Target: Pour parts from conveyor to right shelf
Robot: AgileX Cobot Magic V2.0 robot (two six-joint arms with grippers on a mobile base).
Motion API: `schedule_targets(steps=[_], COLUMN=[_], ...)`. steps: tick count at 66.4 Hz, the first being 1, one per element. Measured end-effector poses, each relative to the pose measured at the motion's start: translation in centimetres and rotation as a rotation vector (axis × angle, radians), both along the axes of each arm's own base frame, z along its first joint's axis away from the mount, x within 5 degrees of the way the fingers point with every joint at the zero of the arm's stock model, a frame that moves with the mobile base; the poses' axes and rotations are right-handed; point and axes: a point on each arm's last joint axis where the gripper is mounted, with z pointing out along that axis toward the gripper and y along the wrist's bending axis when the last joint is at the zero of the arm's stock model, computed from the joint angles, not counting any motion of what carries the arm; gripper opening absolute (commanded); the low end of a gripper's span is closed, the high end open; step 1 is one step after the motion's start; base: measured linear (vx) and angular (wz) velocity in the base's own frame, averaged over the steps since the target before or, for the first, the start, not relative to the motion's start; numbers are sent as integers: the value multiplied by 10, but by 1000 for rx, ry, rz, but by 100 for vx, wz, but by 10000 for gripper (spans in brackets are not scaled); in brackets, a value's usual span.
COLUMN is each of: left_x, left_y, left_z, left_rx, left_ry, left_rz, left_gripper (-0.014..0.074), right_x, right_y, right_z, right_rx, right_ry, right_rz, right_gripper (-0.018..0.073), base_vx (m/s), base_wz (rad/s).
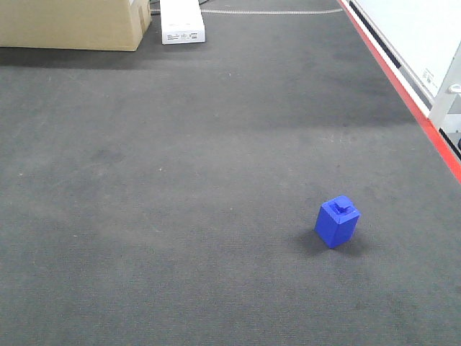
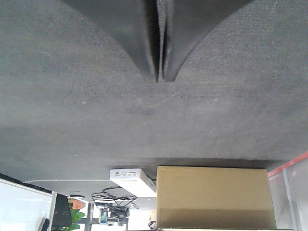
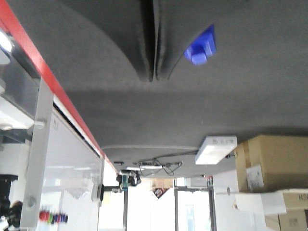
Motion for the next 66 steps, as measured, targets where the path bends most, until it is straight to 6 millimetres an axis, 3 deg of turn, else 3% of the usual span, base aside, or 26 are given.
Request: schedule_targets(steps=[12,20,25,39,54,66], left_x=[0,0,0,0,0,0], left_y=[0,0,0,0,0,0], left_z=[0,0,0,0,0,0], left_rx=[0,0,0,0,0,0], left_ry=[0,0,0,0,0,0], left_rz=[0,0,0,0,0,0], left_gripper=[-6,-6,-6,-6,-6,-6], right_x=[-5,-5,0,24,64,105], right_y=[-1,-2,-2,-3,-3,-2], right_z=[55,94,118,167,192,200], right_rx=[-15,-61,-45,-36,-32,-4], right_ry=[-85,-138,-151,-51,120,387], right_rz=[-11,-33,-34,-53,-72,-95], right_gripper=[0,85,212,734,708,671], base_vx=[0,0,0,0,0,0], base_wz=[0,0,0,0,0,0])
